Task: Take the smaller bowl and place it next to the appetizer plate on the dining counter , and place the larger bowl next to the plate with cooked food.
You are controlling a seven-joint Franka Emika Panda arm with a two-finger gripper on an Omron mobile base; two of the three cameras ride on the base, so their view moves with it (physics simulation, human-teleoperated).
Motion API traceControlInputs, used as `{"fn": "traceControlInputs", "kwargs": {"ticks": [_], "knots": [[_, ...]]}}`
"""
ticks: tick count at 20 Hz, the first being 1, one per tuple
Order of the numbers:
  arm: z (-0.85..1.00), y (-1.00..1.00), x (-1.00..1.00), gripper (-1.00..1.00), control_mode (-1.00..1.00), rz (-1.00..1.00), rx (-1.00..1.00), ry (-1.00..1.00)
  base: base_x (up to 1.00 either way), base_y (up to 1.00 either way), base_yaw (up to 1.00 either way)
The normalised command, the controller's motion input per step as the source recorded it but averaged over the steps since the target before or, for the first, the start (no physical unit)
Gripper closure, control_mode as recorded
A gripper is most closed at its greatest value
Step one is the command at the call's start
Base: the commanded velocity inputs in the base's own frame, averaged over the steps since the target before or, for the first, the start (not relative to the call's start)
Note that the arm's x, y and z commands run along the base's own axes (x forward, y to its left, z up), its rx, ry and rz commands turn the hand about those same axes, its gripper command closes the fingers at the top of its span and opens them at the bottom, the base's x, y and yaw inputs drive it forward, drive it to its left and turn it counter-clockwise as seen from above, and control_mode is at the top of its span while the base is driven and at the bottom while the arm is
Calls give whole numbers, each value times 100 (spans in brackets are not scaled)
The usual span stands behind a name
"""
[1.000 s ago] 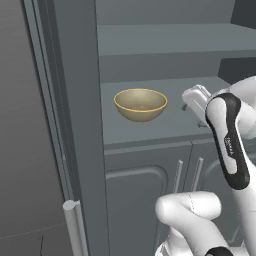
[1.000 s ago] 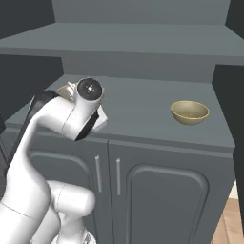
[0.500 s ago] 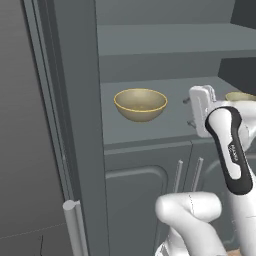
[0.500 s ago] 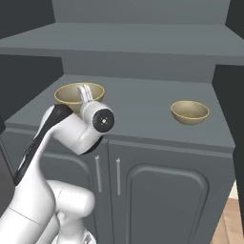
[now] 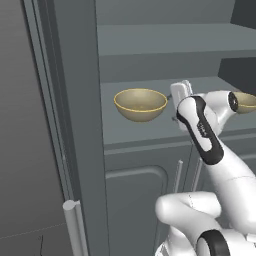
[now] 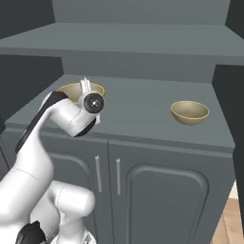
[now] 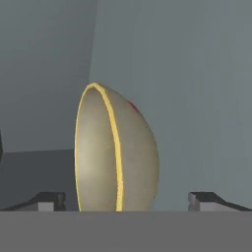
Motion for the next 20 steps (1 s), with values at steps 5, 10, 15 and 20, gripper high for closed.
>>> {"fn": "traceControlInputs", "kwargs": {"ticks": [5, 10, 15, 20], "knots": [[-8, 1, 60, -100, -100, 0, 0, 0, 0, 0, 0], [-22, 3, 16, -100, -100, 0, 0, 4, 0, 0, 0], [-26, 24, 24, -100, -100, 0, -1, 1, 0, 0, 0], [-21, 26, 24, 100, -100, 0, 0, 0, 0, 0, 0]]}}
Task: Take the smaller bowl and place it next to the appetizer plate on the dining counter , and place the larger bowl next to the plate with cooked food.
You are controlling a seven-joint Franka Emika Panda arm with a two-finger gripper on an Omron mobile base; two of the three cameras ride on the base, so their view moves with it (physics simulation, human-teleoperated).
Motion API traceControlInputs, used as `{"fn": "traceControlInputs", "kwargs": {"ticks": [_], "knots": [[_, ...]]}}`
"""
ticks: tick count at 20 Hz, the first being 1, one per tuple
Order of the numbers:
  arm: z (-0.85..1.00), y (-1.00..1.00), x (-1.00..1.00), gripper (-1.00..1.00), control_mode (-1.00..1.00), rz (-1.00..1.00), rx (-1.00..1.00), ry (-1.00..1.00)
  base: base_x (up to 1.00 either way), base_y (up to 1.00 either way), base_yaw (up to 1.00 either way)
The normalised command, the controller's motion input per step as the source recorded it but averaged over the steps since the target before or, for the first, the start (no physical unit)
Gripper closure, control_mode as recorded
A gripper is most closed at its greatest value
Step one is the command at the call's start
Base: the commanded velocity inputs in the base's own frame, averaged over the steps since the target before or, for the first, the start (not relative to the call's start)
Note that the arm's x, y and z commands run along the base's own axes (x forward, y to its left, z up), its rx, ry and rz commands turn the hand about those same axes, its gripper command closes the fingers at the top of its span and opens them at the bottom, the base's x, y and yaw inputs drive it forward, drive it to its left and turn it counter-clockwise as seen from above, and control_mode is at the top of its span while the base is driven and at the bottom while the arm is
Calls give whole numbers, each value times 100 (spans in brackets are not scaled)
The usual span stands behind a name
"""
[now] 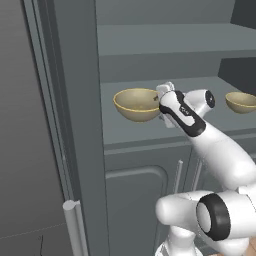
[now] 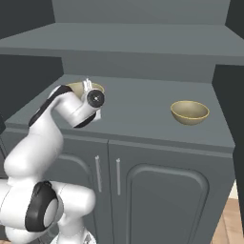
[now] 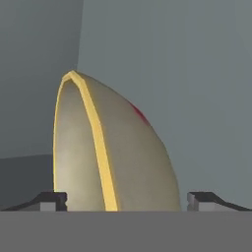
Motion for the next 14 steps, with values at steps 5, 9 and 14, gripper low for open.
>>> {"fn": "traceControlInputs", "kwargs": {"ticks": [5, 9, 14], "knots": [[-20, 19, 0, 100, -100, 0, 0, 1, 0, 0, 0], [-17, 0, -52, 100, -100, -1, 0, 4, 0, 0, 0], [37, -56, -100, 100, -100, -14, 5, 0, 0, 0, 0]]}}
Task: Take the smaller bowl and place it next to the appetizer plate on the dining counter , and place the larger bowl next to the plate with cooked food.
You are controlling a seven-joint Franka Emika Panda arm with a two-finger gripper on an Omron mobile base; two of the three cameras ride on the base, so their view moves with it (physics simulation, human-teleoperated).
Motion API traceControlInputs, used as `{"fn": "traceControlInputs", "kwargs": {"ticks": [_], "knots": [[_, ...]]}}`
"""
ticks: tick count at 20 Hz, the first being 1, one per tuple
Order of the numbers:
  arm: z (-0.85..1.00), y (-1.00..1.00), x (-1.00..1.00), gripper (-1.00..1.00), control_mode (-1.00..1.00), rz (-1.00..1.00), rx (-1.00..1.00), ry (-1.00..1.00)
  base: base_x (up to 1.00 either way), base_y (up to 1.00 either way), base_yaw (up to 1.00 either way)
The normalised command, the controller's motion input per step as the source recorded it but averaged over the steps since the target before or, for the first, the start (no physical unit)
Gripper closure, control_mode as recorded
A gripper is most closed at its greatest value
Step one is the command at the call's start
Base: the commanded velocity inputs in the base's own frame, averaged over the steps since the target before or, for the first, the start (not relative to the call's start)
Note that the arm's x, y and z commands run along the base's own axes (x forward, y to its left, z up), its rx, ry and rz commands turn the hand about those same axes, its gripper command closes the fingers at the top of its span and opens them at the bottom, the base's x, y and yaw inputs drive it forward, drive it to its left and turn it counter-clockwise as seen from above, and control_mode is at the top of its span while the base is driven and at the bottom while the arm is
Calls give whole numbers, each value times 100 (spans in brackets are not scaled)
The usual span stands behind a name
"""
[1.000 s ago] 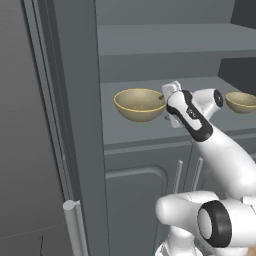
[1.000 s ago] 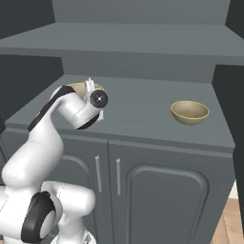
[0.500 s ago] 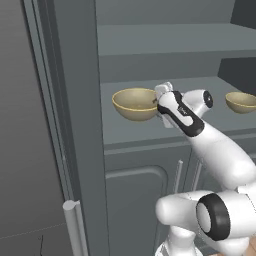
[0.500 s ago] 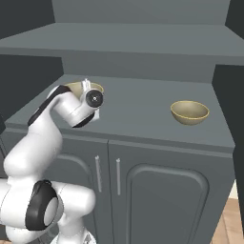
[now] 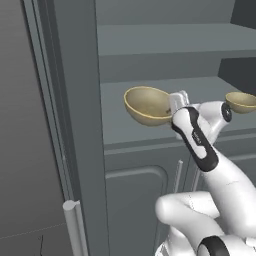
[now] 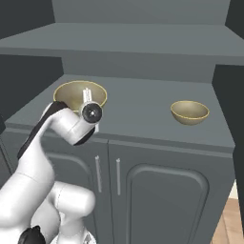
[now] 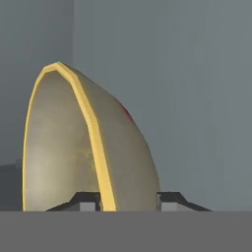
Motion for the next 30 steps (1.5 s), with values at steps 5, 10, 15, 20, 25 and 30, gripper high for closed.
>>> {"fn": "traceControlInputs", "kwargs": {"ticks": [5, 10, 15, 20, 25, 30], "knots": [[77, -77, -100, 100, -100, -14, 7, 9, 0, 0, 0], [38, -65, -100, 100, -100, -1, -8, 34, 0, 0, 0], [24, -69, -100, 100, -100, -1, -8, 30, 0, 0, 0], [-10, -2, -100, 100, -100, -10, 1, -15, 0, 0, 0], [1, 4, -96, 100, -100, -19, 9, -17, 0, 0, 0], [6, -15, -57, 100, 100, -7, 1, 0, -40, -23, -3]]}}
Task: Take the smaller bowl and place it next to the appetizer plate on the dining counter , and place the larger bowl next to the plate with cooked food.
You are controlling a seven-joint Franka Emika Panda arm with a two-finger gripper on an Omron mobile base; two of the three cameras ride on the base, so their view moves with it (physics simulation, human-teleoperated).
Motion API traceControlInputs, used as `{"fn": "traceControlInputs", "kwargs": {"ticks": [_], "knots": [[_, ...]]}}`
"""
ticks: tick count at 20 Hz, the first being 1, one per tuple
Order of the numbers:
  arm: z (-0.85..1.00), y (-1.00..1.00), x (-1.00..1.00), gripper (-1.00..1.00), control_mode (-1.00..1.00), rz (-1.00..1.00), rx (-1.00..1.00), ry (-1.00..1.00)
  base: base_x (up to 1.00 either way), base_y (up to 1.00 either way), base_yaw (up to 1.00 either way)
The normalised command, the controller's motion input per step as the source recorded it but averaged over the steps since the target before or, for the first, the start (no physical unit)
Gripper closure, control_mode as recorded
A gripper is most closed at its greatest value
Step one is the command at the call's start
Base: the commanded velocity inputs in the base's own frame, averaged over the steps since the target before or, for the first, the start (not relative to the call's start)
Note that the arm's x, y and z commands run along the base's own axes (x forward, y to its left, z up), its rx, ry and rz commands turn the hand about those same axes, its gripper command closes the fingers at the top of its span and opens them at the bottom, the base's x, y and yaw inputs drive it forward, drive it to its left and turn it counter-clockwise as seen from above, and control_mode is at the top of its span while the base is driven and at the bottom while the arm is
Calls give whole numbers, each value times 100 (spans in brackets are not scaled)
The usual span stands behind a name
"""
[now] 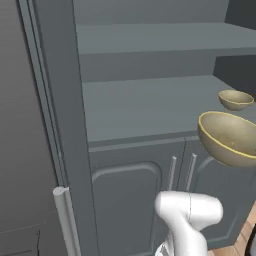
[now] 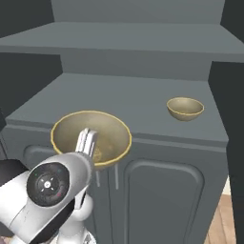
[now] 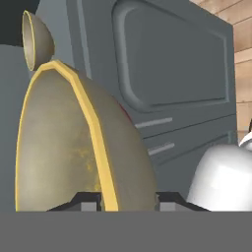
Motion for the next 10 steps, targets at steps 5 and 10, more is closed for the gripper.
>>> {"fn": "traceControlInputs", "kwargs": {"ticks": [5, 10], "knots": [[0, 0, 0, 100, 100, 0, 0, 0, -100, -38, 2], [0, 0, 0, 100, 100, 0, 0, 0, -100, 29, 10]]}}
